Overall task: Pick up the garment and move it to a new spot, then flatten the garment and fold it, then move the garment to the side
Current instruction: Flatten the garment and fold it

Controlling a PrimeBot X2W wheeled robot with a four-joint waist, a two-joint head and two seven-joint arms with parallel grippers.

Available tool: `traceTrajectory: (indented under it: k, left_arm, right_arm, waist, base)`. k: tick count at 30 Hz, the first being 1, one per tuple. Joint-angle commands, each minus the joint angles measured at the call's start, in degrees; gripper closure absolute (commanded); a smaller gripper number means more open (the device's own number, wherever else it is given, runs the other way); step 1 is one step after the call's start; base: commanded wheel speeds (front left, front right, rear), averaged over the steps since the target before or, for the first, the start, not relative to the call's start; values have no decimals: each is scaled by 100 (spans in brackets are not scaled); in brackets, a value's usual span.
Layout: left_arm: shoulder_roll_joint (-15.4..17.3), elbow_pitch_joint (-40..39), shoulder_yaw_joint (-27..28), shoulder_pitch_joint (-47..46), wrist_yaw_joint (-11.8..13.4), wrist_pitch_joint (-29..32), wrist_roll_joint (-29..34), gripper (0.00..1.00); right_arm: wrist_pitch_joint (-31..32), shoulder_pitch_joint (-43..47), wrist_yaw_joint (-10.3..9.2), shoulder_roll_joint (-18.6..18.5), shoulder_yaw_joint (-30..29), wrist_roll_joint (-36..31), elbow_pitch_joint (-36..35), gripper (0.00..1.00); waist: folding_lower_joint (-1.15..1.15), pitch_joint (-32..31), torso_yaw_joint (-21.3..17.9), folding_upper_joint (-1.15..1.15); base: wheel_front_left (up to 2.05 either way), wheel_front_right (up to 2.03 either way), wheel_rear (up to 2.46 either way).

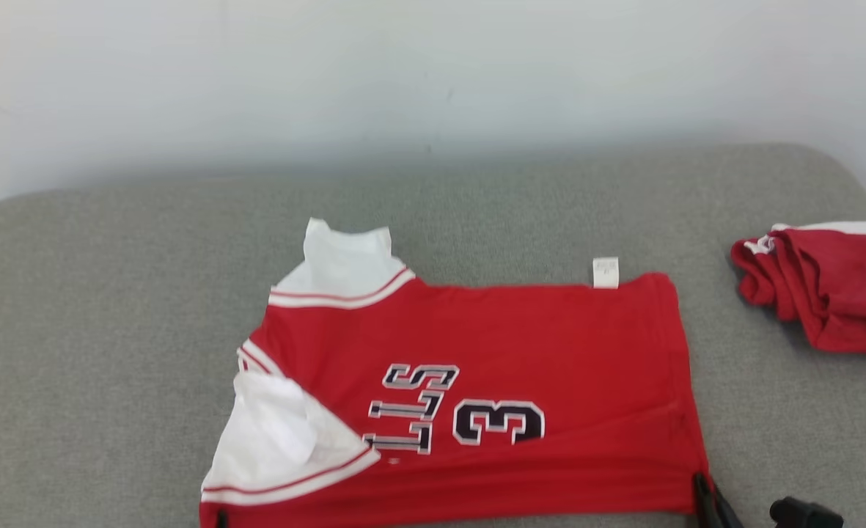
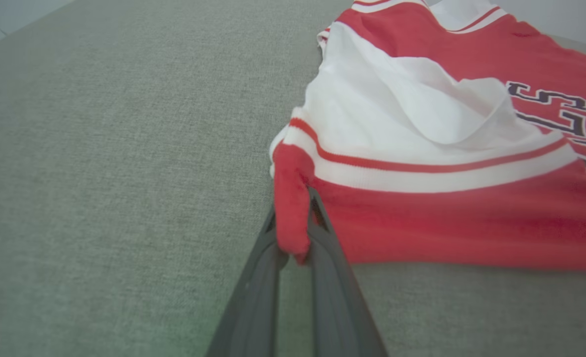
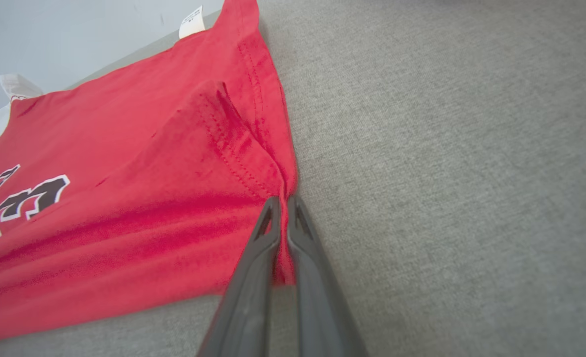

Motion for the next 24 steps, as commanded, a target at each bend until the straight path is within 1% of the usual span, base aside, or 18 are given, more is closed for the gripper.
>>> traceTrajectory:
  k: [1, 6, 8, 14, 15, 16, 17, 18, 24]
  left_arm:
    - [60, 23, 104, 194, 17, -17, 1, 100]
    - [60, 27, 145, 511, 8, -17, -65, 100]
    - [58, 83, 114, 624, -24, -17, -110, 100]
    - [57, 142, 62, 788, -70, -17, -153, 100]
    - [56, 104, 47, 776, -62, -17, -134, 82]
    - [54, 64, 33, 753, -69, -17, -90, 15]
    - [55, 14, 35, 716, -70, -17, -80, 0]
    - [52, -42, 45, 676, -55, -17, -55, 0]
    - [40, -360, 106, 350, -127, -17, 168, 0]
  right_arm:
    - [0, 155, -29, -9, -17, -33, 30, 100]
    - [-1, 422, -29, 62, 4, -71, 46, 100]
    - [-1, 477, -28, 130, -33, 33, 67, 100]
    - [-1, 567, -26, 170, 46, 146, 87, 100]
    - [0, 571, -26, 172, 11, 165, 85, 100]
    - [-1, 570, -26, 177, -20, 169, 75, 89]
    - [-2, 554, -26, 167, -80, 151, 20, 13]
    - [-2, 524, -26, 158, -132, 117, -13, 0]
    - [1, 141, -24, -5, -403, -136, -185, 0]
  waist:
    - [1, -364, 87, 0]
    - [1, -534, 111, 0]
    - [1, -586, 118, 0]
    - [1, -642, 139, 0]
    - [1, -634, 143, 0]
    - [1, -623, 147, 0]
    - [1, -603, 150, 0]
    - [1, -584, 153, 0]
    - [1, -356, 165, 0]
  base:
    - [0, 0, 0]
    - [0, 0, 0]
    - [0, 0, 0]
    - [0, 0, 0]
    - [0, 0, 0]
    - [0, 0, 0]
    - [0, 0, 0]
    - [0, 0, 0]
    - [0, 0, 0]
